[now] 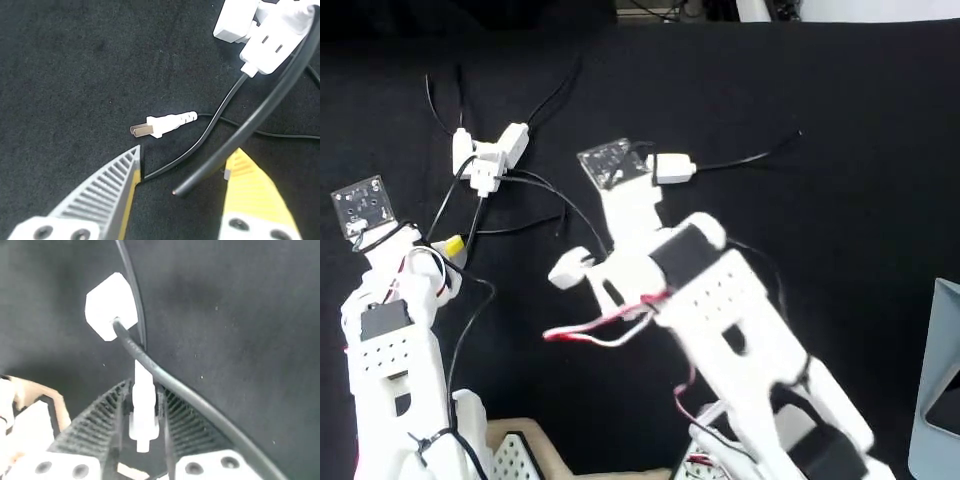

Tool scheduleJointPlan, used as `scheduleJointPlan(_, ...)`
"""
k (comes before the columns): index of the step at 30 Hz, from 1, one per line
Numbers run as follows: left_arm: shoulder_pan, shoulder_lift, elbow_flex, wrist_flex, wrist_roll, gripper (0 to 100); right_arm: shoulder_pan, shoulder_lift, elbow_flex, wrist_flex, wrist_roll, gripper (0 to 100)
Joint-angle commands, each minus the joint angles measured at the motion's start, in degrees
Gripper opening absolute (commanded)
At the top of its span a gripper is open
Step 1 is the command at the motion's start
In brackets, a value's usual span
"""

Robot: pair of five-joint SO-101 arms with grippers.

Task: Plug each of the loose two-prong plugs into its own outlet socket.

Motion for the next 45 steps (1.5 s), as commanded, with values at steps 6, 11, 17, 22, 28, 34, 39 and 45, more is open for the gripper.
scheduleJointPlan(6, 1.3, -1.1, -0.3, -0.7, 0.1, 27, 0.0, -0.8, 4.5, -6.2, 5.5, 1.1)
scheduleJointPlan(11, 3.1, -1.1, 0.3, -0.7, 0.0, 27, 0.1, 0.3, 5.5, -11.7, 8.4, 1.1)
scheduleJointPlan(17, 4.0, -1.1, 0.3, -0.7, 0.2, 27, 0.2, 0.2, 4.0, -18.8, 8.2, 1.1)
scheduleJointPlan(22, 4.1, -1.1, 0.3, -0.7, 0.2, 27, 2.5, -2.4, 2.8, -23.4, 8.2, 1.1)
scheduleJointPlan(28, 6.9, -1.1, -0.6, -0.7, 0.4, 27, 1.3, -11.5, 6.6, -25.8, 8.1, 1.1)
scheduleJointPlan(34, 9.0, -1.1, -5.3, -0.1, 9.1, 27, 1.1, -18.6, 13.9, -29.9, 4.8, 1.1)
scheduleJointPlan(39, 12.9, -1.1, -12.4, 8.9, 10.2, 27, 1.1, -20.3, 18.3, -31.1, 4.2, 1.1)
scheduleJointPlan(45, 16.8, -1.1, -22.1, 18.0, 10.5, 27, 1.1, -20.1, 20.4, -31.1, 4.0, 1.1)
